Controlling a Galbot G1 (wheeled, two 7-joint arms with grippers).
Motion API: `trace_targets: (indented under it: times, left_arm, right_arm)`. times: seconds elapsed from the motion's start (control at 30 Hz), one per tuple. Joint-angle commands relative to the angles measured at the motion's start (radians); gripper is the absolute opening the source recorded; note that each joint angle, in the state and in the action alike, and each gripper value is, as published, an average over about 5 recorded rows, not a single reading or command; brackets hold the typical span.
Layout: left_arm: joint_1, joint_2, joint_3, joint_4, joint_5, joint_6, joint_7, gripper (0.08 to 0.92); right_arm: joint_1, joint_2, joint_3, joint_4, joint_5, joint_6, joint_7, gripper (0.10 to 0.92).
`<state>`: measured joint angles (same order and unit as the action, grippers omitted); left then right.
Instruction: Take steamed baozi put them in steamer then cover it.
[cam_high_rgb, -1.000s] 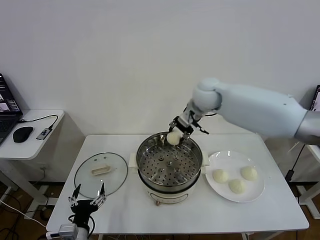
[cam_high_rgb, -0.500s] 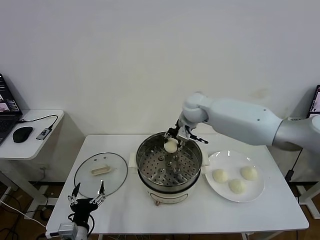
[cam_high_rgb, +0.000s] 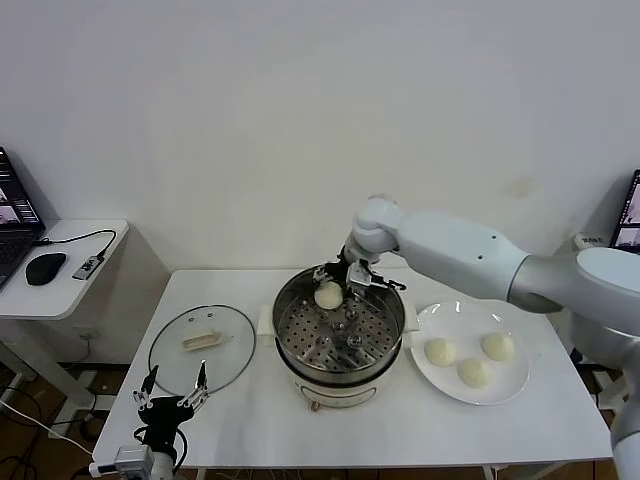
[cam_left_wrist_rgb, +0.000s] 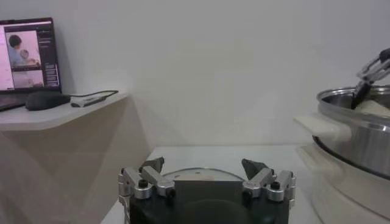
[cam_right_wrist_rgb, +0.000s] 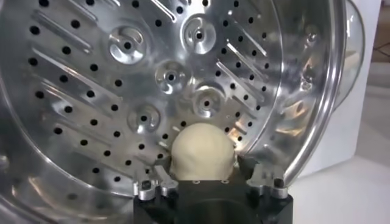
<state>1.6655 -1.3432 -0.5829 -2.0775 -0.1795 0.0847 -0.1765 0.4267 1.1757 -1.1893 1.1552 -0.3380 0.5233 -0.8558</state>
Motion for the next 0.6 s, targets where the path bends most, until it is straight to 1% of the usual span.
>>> trace_targets:
  times: [0.03, 0.13, 0.23, 0.33, 0.4, 0.5, 0.6]
  left_arm:
    - [0.000, 0.001, 0.001, 0.001, 0.001, 0.000, 0.001, 0.823]
    - [0.001, 0.004, 0.001, -0.002, -0.001, 0.002, 0.003, 0.823]
    - [0.001, 0.010, 0.003, -0.011, -0.001, 0.012, 0.007, 0.823]
    - [0.001, 0.017, 0.010, -0.023, 0.000, 0.024, 0.010, 0.823]
    - [-0.001, 0.022, 0.016, -0.028, 0.003, 0.027, 0.011, 0.823]
    - [-0.003, 0.031, 0.025, -0.028, 0.010, 0.028, 0.011, 0.823]
    - [-0.005, 0.039, 0.030, -0.025, 0.015, 0.029, 0.010, 0.823]
  right_arm:
    - [0.086, -0.033, -0.042, 0.070, 0.161, -0.063, -0.018, 0.821]
    - [0.206, -0.139, -0.115, 0.222, 0.397, -0.286, -0.086, 0.822]
    - [0.314, -0.259, -0.167, 0.369, 0.545, -0.516, -0.142, 0.823]
    - [0.400, -0.380, -0.216, 0.473, 0.608, -0.674, -0.166, 0.823]
    - [0.441, -0.464, -0.244, 0.528, 0.634, -0.753, -0.170, 0.823]
    - [0.473, -0.587, -0.268, 0.599, 0.661, -0.833, -0.168, 0.823]
    - [0.478, -0.697, -0.288, 0.656, 0.671, -0.880, -0.161, 0.823]
